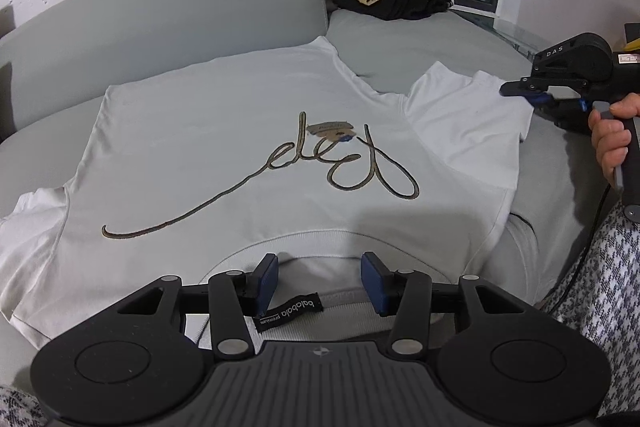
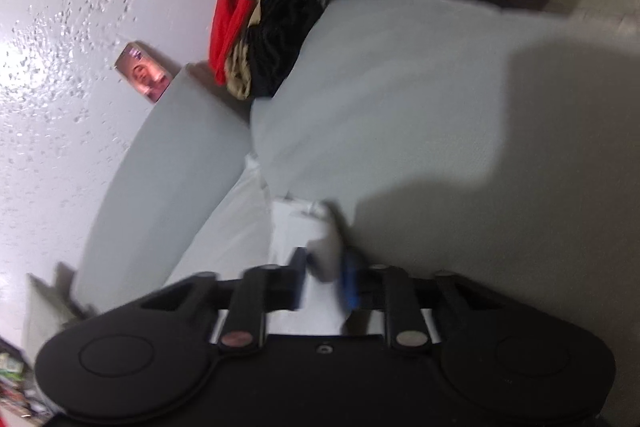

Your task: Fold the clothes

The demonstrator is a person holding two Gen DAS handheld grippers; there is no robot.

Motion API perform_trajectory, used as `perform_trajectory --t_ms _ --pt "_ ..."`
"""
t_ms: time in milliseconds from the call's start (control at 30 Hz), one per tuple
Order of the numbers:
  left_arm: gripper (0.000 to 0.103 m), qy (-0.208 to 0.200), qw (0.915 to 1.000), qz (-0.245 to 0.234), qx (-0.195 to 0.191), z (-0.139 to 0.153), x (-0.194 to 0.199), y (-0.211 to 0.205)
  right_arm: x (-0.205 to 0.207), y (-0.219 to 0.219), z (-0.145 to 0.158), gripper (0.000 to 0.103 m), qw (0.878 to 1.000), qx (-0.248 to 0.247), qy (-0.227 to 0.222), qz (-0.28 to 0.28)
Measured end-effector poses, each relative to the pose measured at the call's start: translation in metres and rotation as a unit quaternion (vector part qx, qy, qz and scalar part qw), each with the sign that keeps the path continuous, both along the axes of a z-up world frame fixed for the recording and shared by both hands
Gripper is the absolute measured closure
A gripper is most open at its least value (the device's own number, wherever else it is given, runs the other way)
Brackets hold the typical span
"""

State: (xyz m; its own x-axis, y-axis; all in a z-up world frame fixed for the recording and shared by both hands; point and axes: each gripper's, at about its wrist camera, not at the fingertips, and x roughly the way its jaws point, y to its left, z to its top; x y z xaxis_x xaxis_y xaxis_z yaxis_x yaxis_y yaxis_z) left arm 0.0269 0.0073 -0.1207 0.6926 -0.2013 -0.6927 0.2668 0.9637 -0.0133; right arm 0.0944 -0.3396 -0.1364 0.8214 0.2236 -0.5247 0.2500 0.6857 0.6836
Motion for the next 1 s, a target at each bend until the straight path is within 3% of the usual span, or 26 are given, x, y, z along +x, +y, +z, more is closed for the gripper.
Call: perform_trajectory --t_ms 233,400,533,667,733,833,867,900,933,1000 --pt "0.057 -0.014 0.9992 0.033 -0.018 0.007 -0.002 0.016 0.005 0.017 0.024 0.099 0.998 -0.064 -0.016 0.012" --pt "0.058 -0.021 0.9941 0.096 -0.045 0.013 0.002 0.045 -0.001 0.057 0.051 0.099 0.981 -0.178 -0.045 0.054" --pt "0.058 -0.014 0.9906 0.122 -0.06 0.013 0.004 0.058 -0.006 0.11 0.06 0.099 0.946 -0.289 -0.071 0.132" --pt "0.058 -0.018 0.9903 0.126 -0.055 0.013 0.001 0.059 -0.014 0.167 0.047 0.099 0.889 -0.39 -0.085 0.226" --pt "0.058 -0.018 0.9894 0.131 -0.06 0.013 0.0 0.062 -0.018 0.188 0.036 0.098 0.864 -0.415 -0.078 0.274" --pt "0.058 -0.015 0.9874 0.141 -0.07 0.014 0.0 0.068 -0.025 0.197 0.025 0.096 0.846 -0.401 -0.052 0.347" --pt "0.058 -0.013 0.9866 0.145 -0.073 0.014 0.001 0.071 -0.026 0.194 0.025 0.096 0.846 -0.385 -0.047 0.366" --pt "0.058 -0.012 0.9858 0.149 -0.077 0.014 0.002 0.073 -0.026 0.185 0.028 0.094 0.854 -0.362 -0.047 0.372" --pt "0.058 -0.01 0.9852 0.152 -0.078 0.013 0.002 0.075 -0.025 0.175 0.033 0.085 0.867 -0.333 -0.05 0.367" --pt "0.058 -0.008 0.984 0.16 -0.078 0.012 0.004 0.077 -0.015 0.145 0.04 0.07 0.908 -0.276 -0.051 0.312"
